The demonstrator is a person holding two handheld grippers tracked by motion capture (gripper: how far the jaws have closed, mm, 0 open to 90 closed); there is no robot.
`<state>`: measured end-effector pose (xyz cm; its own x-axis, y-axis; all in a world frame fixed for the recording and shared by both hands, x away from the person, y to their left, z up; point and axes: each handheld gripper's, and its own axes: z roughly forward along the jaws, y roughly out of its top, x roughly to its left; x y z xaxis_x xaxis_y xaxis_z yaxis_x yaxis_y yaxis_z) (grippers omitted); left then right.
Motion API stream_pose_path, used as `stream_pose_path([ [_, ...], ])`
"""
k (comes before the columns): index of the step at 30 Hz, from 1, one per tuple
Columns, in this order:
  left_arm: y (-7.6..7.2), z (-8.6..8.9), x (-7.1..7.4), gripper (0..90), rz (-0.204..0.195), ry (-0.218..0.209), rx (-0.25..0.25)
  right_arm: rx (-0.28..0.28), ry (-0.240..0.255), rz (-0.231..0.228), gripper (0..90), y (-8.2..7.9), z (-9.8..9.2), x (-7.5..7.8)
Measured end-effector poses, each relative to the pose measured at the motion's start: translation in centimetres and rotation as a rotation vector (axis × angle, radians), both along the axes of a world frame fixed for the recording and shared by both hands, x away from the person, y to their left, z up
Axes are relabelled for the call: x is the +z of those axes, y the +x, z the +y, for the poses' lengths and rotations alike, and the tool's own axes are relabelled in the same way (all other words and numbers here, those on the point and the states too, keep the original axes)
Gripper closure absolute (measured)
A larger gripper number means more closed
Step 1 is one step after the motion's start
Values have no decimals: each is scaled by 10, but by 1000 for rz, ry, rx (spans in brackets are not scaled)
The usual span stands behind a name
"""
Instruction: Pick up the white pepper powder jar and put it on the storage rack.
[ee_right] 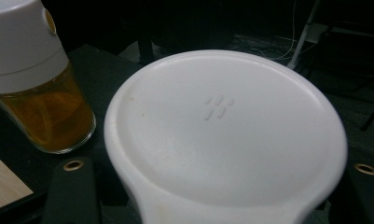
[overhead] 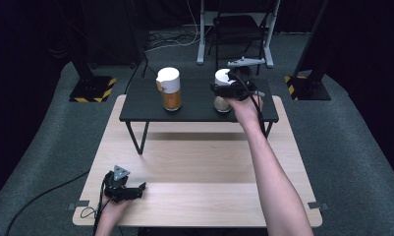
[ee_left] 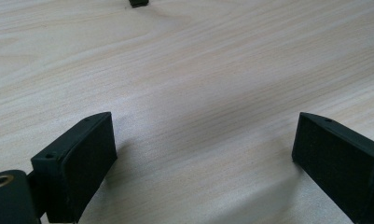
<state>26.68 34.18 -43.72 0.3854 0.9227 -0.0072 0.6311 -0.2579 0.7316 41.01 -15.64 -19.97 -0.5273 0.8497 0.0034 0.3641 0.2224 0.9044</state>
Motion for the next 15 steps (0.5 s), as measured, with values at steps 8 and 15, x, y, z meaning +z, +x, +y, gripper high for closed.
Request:
stream_pose_path([
  [8, 0, 0, 0, 54, 0, -1, 1, -19, 13, 7, 241, -1, 0, -2],
  [15, 0, 0, 0, 55, 0, 0, 0, -23, 30, 13, 184, -7, -7, -7],
])
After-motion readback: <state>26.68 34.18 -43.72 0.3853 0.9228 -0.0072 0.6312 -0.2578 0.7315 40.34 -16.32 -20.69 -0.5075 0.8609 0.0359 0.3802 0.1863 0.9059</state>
